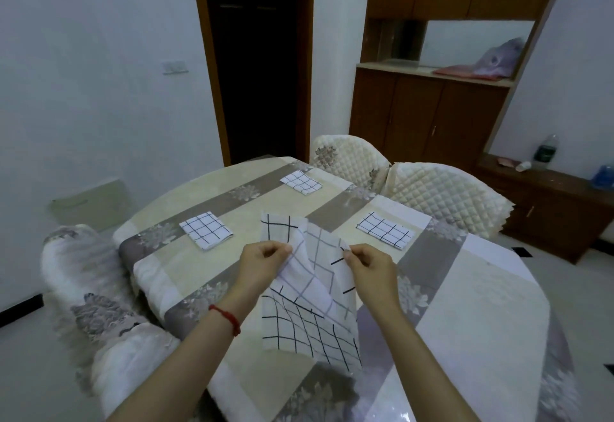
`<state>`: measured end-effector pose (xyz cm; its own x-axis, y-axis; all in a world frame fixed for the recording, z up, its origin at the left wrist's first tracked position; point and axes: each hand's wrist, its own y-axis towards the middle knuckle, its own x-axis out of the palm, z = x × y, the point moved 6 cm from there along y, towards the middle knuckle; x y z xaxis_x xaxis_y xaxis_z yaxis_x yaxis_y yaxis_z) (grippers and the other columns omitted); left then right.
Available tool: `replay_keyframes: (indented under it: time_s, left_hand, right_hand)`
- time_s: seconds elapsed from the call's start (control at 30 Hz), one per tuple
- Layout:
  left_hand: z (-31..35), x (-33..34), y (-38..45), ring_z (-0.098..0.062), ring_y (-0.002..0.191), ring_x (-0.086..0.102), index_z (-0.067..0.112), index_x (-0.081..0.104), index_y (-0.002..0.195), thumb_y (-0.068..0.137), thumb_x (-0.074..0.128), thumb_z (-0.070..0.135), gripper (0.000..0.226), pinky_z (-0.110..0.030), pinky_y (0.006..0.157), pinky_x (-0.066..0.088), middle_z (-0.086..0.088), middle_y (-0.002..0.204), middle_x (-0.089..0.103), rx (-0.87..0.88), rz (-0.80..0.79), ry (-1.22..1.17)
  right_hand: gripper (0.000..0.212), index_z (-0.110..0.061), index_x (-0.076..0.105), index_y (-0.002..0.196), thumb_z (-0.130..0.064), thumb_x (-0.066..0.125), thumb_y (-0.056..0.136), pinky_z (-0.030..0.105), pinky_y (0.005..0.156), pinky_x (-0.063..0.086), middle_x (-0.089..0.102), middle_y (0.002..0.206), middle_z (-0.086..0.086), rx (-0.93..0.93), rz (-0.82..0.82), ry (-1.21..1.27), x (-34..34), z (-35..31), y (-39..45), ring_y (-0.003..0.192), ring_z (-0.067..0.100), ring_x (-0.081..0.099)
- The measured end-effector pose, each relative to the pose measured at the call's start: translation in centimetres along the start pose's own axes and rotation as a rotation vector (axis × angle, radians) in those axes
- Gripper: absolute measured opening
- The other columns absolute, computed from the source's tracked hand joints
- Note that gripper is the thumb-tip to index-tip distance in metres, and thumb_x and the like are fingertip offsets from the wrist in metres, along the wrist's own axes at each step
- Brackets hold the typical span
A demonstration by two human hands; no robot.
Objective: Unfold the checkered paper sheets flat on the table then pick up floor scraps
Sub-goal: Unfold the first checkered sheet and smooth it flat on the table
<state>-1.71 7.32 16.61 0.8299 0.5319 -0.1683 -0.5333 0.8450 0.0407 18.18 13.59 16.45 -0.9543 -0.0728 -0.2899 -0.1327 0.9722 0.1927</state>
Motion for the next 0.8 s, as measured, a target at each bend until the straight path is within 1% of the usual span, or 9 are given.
replay_keyframes:
  time_s: [0.07,0.17,0.27,0.4,0.53,0.6,0.67,0.73,0.8]
  left_hand:
    - [-0.8,-0.7,2.5,-0.01,0.062,0.053,0.011,0.068,0.068,0.084,0.062,0.01,0.017,-0.016,0.053,0.044,-0.004,0.07,0.064,0.019,-0.016,0.11]
    - [-1.1,-1.1,6.8,-0.014,0.066,0.053,0.006,0.068,0.073,0.084,0.061,0.006,0.014,-0.022,0.058,0.041,-0.003,0.073,0.062,0.068,-0.079,0.186]
    - [-0.8,-1.1,11.7,-0.016,0.074,0.055,0.003,0.068,0.077,0.084,0.062,0.006,0.01,-0.026,0.068,0.042,-0.005,0.078,0.063,0.1,-0.141,0.229]
    - [0.8,-0.7,18.3,-0.021,0.079,0.057,0.007,0.068,0.08,0.086,0.06,0.012,0.011,-0.031,0.074,0.045,-0.008,0.084,0.065,0.187,-0.191,0.345]
    - [3.6,-0.8,22.2,-0.017,0.082,0.054,-0.002,0.07,0.085,0.084,0.061,0.007,0.013,-0.022,0.066,0.033,-0.007,0.083,0.064,0.342,-0.169,0.376]
    - [4.9,-0.9,23.0,-0.017,0.084,0.053,-0.003,0.071,0.086,0.083,0.062,0.004,0.013,-0.019,0.065,0.031,-0.005,0.085,0.064,0.435,-0.151,0.373]
    - [5.6,-1.1,23.2,-0.016,0.084,0.052,-0.004,0.071,0.086,0.082,0.061,0.001,0.012,-0.009,0.061,0.032,-0.002,0.085,0.06,0.505,-0.142,0.336]
    - [5.4,-1.6,23.2,-0.016,0.084,0.053,-0.005,0.07,0.087,0.081,0.061,-0.002,0.012,0.006,0.061,0.031,-0.003,0.084,0.06,0.534,-0.125,0.289]
    - [4.3,-2.2,23.3,-0.014,0.082,0.054,-0.004,0.07,0.087,0.08,0.062,-0.002,0.011,0.009,0.062,0.03,-0.003,0.084,0.061,0.518,-0.116,0.254]
  right_hand:
    - [0.016,-0.018,0.066,0.072,-0.013,0.06,0.085,0.025,0.064,0.044,0.067,0.073,-0.001,0.034,0.041,-0.009,-0.5,0.9,1.5,0.072,0.015,0.059]
    - [0.017,-0.019,0.065,0.072,-0.014,0.059,0.087,0.018,0.057,0.039,0.064,0.071,-0.002,0.049,0.113,-0.094,-1.1,1.4,4.1,0.069,0.012,0.055]
    - [0.012,-0.013,0.067,0.082,-0.016,0.058,0.089,0.024,0.059,0.04,0.064,0.078,0.001,0.084,0.187,-0.156,-1.6,1.5,7.0,0.073,0.014,0.056]
    - [0.018,-0.003,0.068,0.089,-0.015,0.055,0.091,0.028,0.06,0.039,0.066,0.084,0.011,0.066,0.272,-0.237,-2.9,0.6,10.1,0.076,0.019,0.055]
    - [0.018,-0.006,0.068,0.094,-0.018,0.057,0.09,0.026,0.07,0.04,0.065,0.087,0.006,0.041,0.415,-0.301,-6.0,-1.3,11.4,0.082,0.017,0.056]
    - [0.018,-0.007,0.068,0.096,-0.019,0.057,0.089,0.023,0.068,0.039,0.065,0.088,0.002,0.019,0.467,-0.321,-7.4,-2.3,11.0,0.084,0.015,0.056]
    - [0.017,-0.009,0.068,0.098,-0.018,0.057,0.089,0.016,0.063,0.038,0.063,0.088,-0.001,-0.01,0.528,-0.344,-8.5,-2.9,9.9,0.083,0.013,0.055]
    - [0.016,-0.009,0.068,0.099,-0.016,0.058,0.089,0.011,0.063,0.038,0.062,0.089,-0.002,-0.026,0.571,-0.355,-9.0,-2.8,8.3,0.083,0.013,0.055]
    - [0.017,-0.008,0.068,0.101,-0.013,0.058,0.088,0.007,0.062,0.04,0.063,0.091,0.001,-0.037,0.593,-0.355,-9.1,-2.1,6.5,0.085,0.015,0.056]
